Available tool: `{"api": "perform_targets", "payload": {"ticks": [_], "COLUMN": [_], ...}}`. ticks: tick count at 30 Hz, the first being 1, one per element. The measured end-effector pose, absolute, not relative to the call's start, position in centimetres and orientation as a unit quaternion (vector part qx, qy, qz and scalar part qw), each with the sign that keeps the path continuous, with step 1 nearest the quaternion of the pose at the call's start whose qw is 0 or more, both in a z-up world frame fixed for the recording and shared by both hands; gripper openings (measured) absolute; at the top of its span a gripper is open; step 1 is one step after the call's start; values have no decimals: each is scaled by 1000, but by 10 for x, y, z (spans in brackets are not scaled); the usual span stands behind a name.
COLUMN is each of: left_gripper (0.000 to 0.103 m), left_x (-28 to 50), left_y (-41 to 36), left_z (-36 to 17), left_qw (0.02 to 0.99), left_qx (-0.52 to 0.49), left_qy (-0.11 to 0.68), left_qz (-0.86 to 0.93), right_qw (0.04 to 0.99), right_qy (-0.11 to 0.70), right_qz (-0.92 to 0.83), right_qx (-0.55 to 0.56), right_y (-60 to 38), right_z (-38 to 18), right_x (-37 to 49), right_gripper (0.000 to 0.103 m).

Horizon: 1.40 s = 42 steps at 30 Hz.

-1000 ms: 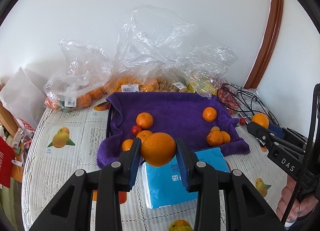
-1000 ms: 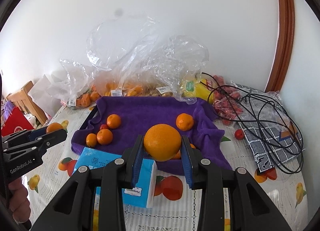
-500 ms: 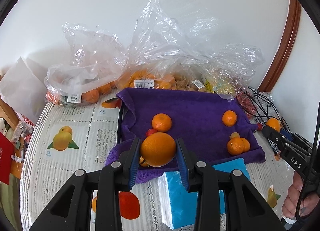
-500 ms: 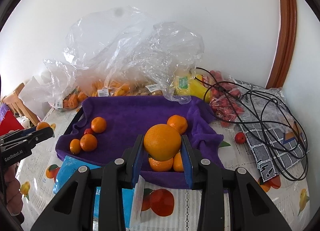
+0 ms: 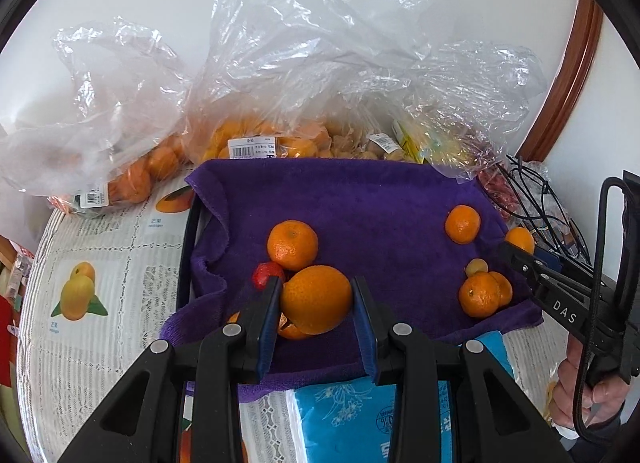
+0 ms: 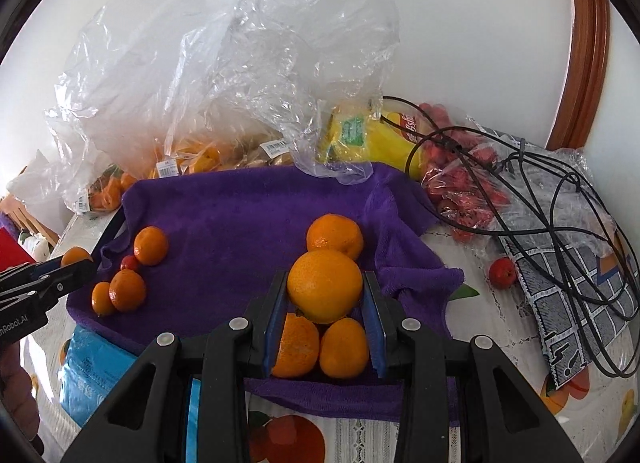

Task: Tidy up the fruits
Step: 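Lower both oranges onto the purple towel and open both grippers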

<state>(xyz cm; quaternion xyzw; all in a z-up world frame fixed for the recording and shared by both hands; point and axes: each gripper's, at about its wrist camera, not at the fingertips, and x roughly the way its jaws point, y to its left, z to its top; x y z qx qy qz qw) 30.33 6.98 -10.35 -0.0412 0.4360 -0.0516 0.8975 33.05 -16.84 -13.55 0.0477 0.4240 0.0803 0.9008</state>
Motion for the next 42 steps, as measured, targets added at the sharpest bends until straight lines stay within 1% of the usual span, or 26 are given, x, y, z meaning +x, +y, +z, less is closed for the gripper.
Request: {"api": "perform_targets", "payload": {"ticks": [13, 26, 28, 30, 31, 38, 40, 42], "left_gripper": [33, 33, 36, 45, 47, 56, 59, 60], "left_x": [319, 325, 325, 325, 325, 308, 300, 289], "left_y": [47, 42, 43, 44, 45, 53, 54, 56], "left_z": [-124, -124, -124, -123, -123, -110, -105, -97], "left_qw": [887, 887, 886, 884, 883, 887, 889, 892], "left_qx": [-22, -12, -18, -23, -22, -27, -27, -28], "left_qy": [458, 457, 459, 463, 464, 458, 454, 449], "left_qz": [-64, -63, -68, -65, -61, -50, -48, -49], "right_qw": [889, 892, 893, 895, 897, 905, 908, 910], "right_qy": [449, 441, 439, 435, 432, 414, 408, 404], "right_qz": [75, 82, 84, 88, 88, 89, 88, 89], "right_qx": [52, 53, 49, 44, 43, 37, 34, 33], "right_y": [-171, -171, -170, -168, -168, -161, -159, -158], "right_z": [-159, -155, -153, -149, -146, -121, -111, -102], "right_x": [341, 341, 339, 338, 336, 323, 315, 305], "right_gripper": [36, 36, 38, 40, 41, 48, 54, 56]}}
